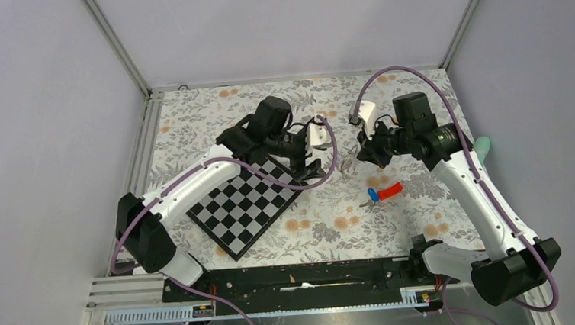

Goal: Put the keys on the keyring

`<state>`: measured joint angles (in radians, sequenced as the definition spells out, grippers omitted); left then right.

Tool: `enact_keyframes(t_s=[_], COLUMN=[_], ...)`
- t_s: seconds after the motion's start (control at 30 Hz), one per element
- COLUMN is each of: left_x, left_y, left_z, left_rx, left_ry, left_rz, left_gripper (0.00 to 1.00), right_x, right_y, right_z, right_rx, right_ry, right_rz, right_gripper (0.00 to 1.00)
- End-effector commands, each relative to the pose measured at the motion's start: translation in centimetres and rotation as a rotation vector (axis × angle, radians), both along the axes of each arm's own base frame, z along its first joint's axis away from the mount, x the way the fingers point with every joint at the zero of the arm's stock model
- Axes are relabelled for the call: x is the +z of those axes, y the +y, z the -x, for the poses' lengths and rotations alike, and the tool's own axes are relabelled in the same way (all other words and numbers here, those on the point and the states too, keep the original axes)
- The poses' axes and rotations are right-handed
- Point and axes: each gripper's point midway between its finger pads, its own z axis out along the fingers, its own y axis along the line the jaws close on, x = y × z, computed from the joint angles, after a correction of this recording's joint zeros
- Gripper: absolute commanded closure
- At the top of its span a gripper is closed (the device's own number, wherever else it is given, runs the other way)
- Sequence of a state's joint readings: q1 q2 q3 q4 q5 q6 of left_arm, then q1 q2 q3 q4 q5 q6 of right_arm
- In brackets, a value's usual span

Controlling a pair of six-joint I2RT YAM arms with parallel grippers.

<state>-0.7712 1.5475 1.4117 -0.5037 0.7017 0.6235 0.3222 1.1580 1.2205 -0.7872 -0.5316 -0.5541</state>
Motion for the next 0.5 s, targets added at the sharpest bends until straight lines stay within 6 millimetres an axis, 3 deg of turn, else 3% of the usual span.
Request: enact_keyframes(t_s=[0.0,0.2,0.47], left_x=[2.9,3.6,3.8], left_y=[-1.9,-3.8,-4.7], left_z=[-0.5,-0.6,1.7], left_rx=[0.043,-0.042,-0.255], left_ry=[0.100,0.134,0.150], left_rz=[0.102,0.149,0.209], left_gripper=[0.23,0.31,0.47], right_x=[1.7,1.1,1.4], right_y=[-1.4,-0.8,1.0], right_z=[0.2,2.1,3.6], right_rx=[0.007,0.070,0.119], right_ry=[-0.080,-0.007,0.028], right_rz=[0.086,0.061,-0.058], right_gripper=[1.00,1.00,1.00])
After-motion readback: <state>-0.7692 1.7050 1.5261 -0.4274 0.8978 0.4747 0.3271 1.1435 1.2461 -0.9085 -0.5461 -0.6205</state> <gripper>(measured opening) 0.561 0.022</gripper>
